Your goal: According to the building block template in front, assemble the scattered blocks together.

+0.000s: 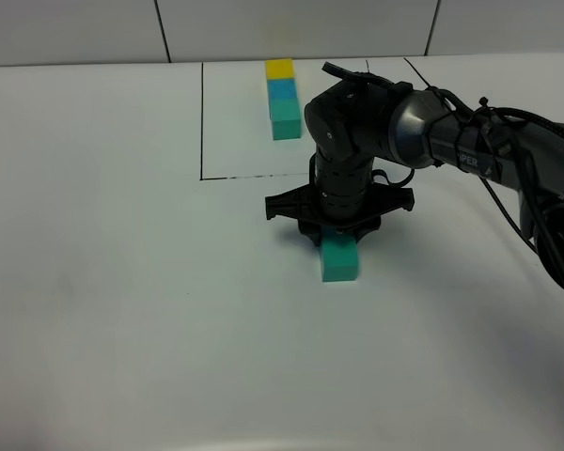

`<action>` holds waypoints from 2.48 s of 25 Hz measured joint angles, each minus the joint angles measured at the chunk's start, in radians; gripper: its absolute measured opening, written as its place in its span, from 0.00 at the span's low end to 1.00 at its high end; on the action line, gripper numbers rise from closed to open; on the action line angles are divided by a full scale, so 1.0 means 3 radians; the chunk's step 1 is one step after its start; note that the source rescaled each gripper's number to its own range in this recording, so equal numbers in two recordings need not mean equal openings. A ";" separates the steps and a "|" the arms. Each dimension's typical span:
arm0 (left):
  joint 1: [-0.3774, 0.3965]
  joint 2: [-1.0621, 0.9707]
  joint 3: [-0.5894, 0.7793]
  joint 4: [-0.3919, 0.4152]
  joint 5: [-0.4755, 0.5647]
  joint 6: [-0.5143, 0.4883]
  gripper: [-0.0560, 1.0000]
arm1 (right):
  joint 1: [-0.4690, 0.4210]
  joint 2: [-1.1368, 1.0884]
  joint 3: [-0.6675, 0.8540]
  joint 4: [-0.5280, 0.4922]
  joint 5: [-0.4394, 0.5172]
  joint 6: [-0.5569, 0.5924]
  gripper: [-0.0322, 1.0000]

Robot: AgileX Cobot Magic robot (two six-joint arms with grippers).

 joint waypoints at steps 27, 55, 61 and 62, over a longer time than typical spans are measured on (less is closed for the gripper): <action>0.0000 0.0000 0.0000 0.0000 0.0000 0.0000 0.68 | -0.0317 -0.0806 0.0293 0.0224 0.0131 -0.1350 1.00; 0.0000 0.0000 0.0000 0.0000 0.0000 0.0000 0.68 | -0.1022 -0.2647 0.1531 -0.0249 -0.0010 -0.1539 0.91; 0.0000 0.0000 0.0000 0.0000 0.0000 0.0000 0.68 | -0.1022 -0.3456 0.2108 -0.0266 -0.0224 -0.1494 0.91; 0.0000 0.0000 0.0000 0.0000 0.0000 0.0000 0.68 | -0.1022 -0.3617 0.2169 -0.0281 -0.0234 -0.1480 0.91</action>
